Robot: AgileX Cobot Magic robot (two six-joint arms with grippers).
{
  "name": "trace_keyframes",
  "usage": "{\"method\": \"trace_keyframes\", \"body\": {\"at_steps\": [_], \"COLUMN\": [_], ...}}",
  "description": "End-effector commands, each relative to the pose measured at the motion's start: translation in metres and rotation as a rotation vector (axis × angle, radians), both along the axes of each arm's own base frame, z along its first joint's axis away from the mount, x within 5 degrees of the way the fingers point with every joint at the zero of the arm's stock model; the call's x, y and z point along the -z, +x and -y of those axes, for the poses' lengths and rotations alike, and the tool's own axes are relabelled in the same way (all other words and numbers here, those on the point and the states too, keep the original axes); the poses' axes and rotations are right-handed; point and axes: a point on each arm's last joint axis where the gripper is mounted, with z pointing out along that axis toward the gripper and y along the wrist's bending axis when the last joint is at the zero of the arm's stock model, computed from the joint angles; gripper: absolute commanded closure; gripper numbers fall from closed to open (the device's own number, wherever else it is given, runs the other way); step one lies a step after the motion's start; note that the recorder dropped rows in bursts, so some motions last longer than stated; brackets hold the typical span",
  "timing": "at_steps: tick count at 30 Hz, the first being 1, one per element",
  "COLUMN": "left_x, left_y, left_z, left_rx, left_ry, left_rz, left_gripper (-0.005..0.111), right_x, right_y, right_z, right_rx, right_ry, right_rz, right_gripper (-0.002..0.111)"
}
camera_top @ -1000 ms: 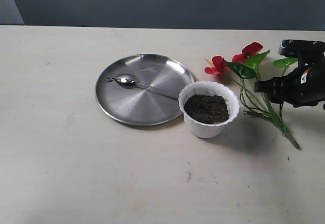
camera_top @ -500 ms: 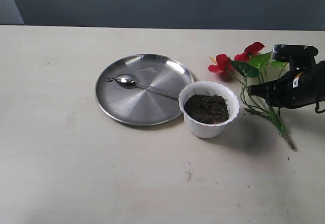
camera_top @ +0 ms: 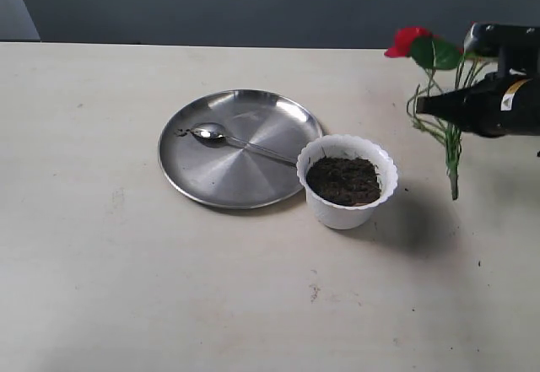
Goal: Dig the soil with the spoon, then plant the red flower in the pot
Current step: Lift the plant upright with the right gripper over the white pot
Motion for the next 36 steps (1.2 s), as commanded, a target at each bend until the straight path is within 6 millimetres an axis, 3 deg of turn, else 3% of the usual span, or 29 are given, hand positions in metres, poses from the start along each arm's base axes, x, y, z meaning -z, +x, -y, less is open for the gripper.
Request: {"method": "trace_keyframes", "body": {"at_steps": [1, 4, 8, 14, 19, 27, 36], "left_x": [0.0, 0.0, 0.0, 0.0, 0.0, 0.0, 0.0], "left_y": [0.0, 0.0, 0.0, 0.0, 0.0, 0.0, 0.0], "left_z": [0.0, 0.0, 0.0, 0.0, 0.0, 0.0, 0.0], "left_rx": [0.006, 0.006, 0.006, 0.006, 0.006, 0.006, 0.006], "left_ry": [-0.004, -0.004, -0.004, -0.004, -0.004, -0.004, -0.004], "left_rz": [0.007, 0.007, 0.007, 0.007, 0.007, 0.007, 0.007], "left_gripper": [0.106, 0.106, 0.106, 0.106, 0.106, 0.106, 0.106], "right_x": [-0.058, -0.092, -0.099, -0.091, -0.075, -0.045, -0.031], "right_y": [-0.011, -0.04, -0.076, -0.109, -0.106, -0.094, -0.096], "right_z": [-0.002, -0.003, -0.001, -0.005, -0.015, -0.023, -0.059], "right_rx": [-0.056, -0.117, -0.173, -0.302, -0.415, -0.431, -0.439], "right_ry": [0.059, 0.179, 0.278, 0.415, 0.428, 0.371, 0.325], "right_rz": [0.27, 0.546, 0.733, 0.941, 0.912, 0.81, 0.801], "right_gripper": [0.109, 0.109, 0.109, 0.109, 0.109, 0.109, 0.109]}}
